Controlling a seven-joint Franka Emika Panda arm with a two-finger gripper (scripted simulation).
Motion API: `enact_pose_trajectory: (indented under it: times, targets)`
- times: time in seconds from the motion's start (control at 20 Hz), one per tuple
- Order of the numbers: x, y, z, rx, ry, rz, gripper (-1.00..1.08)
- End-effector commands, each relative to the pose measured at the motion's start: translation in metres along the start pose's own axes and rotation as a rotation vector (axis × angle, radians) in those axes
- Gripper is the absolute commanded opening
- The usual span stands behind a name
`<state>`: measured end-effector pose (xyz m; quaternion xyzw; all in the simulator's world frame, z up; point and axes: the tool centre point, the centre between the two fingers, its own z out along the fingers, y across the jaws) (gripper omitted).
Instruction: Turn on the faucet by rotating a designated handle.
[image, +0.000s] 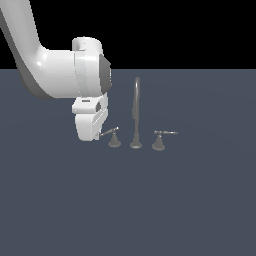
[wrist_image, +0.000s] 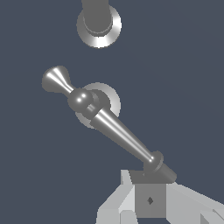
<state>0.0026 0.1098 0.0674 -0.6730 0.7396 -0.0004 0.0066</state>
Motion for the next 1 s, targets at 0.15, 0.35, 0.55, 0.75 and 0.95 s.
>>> enact_pose_trajectory:
  times: [0.15, 0.35, 0.55, 0.75, 0.95]
  targets:
    - [0.028, 0.011, 0.001, -0.006, 0.006, 0.014, -1.0]
    - [0.048, 0.019, 0.002, -0.009, 0.009, 0.022, -1.0]
    - [0.035, 0.015, 0.0, -0.005, -0.001, -0.008, -1.0]
    - [0.065, 0.009, 0.001, -0.008, 0.004, 0.009, -1.0]
    - [0.088, 0.005, 0.001, -0.009, 0.008, 0.021, -1.0]
